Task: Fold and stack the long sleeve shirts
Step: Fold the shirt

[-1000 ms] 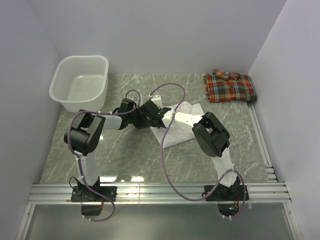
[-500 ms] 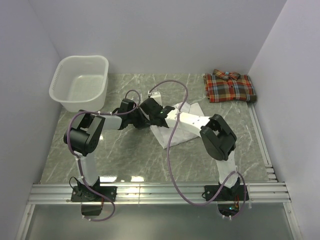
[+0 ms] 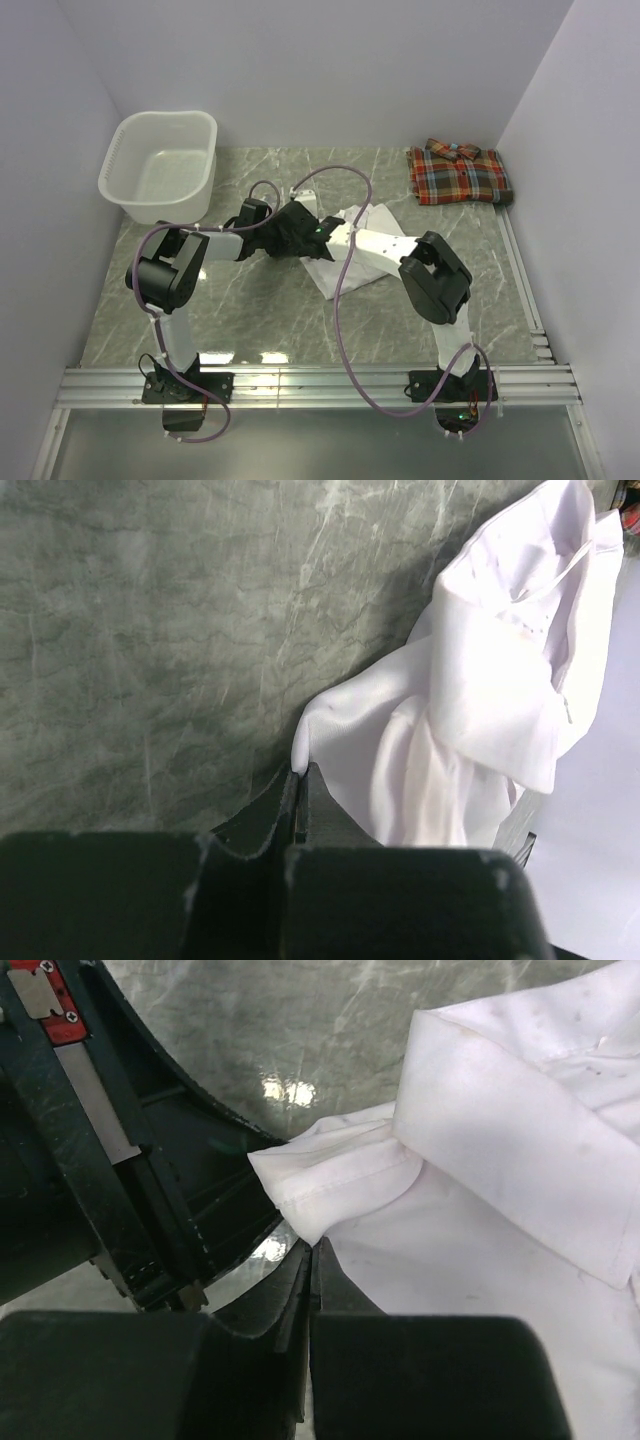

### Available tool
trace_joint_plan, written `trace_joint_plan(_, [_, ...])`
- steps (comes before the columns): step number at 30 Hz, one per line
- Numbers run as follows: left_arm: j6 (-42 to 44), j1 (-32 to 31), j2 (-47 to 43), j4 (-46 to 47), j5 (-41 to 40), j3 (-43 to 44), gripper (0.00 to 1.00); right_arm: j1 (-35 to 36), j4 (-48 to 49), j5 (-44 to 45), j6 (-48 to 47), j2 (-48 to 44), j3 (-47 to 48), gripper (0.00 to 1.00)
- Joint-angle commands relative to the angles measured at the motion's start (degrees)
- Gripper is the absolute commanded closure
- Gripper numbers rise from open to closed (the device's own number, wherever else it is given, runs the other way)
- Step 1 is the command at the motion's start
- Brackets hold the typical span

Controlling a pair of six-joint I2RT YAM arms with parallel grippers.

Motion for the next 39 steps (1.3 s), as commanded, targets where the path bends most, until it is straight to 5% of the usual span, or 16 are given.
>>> trace_joint_plan(1, [0.04,-0.19,-2.29,0.16,-1.64,-1.20,1.00,0.77,1.54,-0.77,3.24,1.09,-0.11,0.97])
trace_joint_plan(4, [-0.05,-0.19,-2.47,-0.36,-2.34,-1.11,0.99,0.68,0.57,-0.50,3.68,2.33,0.60,0.89])
trace_joint_plan(8, [-0.05,-0.11,-4.39,-2.81,-5.23,-1.29,0.92,0.68,0.57,-0.07,2.28,-1.17,-0.63,0.60])
trace_joint_plan(10, [0.04,-0.02,-5.45,-4.66,-7.95,-0.59,0.88,0.50,0.31,-0.06,0.36,-4.85,-0.81,0.54])
trace_joint_plan(13, [0.13,0.33,-8.17,-8.61,-10.86,0.12,0.78,-0.02,-0.31,-0.50,-1.23,-10.73,-2.03,0.51])
trace_joint_plan(17, [-0.57,1.03,-12.91,-12.22,-15.51,-0.32,0.47,-4.41,0.13,-1.73,-1.06,-19.01,-8.60,0.50])
trace_joint_plan(21, [-1.45,1.74,-17.22,-18.19,-19.30,-0.76,0.36,-13.01,2.41,-7.70,0.17,-26.39,-16.44,0.51])
trace_joint_plan(29, [1.53,-3.95,-23.82,-32.88,-20.99,10.91,0.37,-32.79,12.93,-33.15,3.59,-35.55,-30.23,0.51])
trace_joint_plan(33, [1.28,-9.85,-21.29,-29.37,-13.96,14.88,0.41,-41.66,21.03,-44.32,7.89,-34.59,-34.82,0.52])
trace_joint_plan(39, [2.50,-18.46,-10.48,-24.54,-2.79,17.43,0.49,-45.37,29.12,-50.50,10.97,-28.62,-38.59,0.56])
